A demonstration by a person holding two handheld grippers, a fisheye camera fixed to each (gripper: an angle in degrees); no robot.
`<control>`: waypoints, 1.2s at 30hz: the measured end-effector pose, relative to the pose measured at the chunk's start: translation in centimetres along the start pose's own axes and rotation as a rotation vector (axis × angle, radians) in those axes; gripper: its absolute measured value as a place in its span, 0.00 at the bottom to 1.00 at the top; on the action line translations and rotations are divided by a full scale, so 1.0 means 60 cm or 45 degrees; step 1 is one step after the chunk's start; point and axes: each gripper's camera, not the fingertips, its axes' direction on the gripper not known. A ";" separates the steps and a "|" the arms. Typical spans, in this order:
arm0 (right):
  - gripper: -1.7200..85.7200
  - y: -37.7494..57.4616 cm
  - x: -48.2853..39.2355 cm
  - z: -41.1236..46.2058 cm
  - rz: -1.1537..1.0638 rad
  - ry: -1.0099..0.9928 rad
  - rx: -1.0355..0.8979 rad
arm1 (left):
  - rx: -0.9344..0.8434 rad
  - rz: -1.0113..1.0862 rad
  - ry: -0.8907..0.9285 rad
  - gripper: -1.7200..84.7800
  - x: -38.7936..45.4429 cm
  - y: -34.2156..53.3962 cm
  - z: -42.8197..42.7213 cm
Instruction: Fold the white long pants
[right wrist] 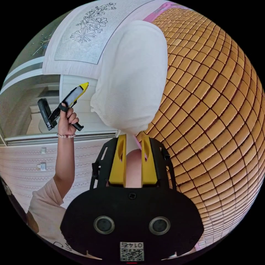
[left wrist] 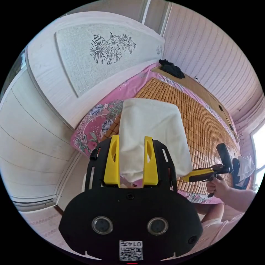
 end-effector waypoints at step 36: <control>0.02 0.167 -0.211 0.115 -0.410 0.815 -0.193 | 0.503 0.051 -0.078 0.01 0.018 0.129 0.050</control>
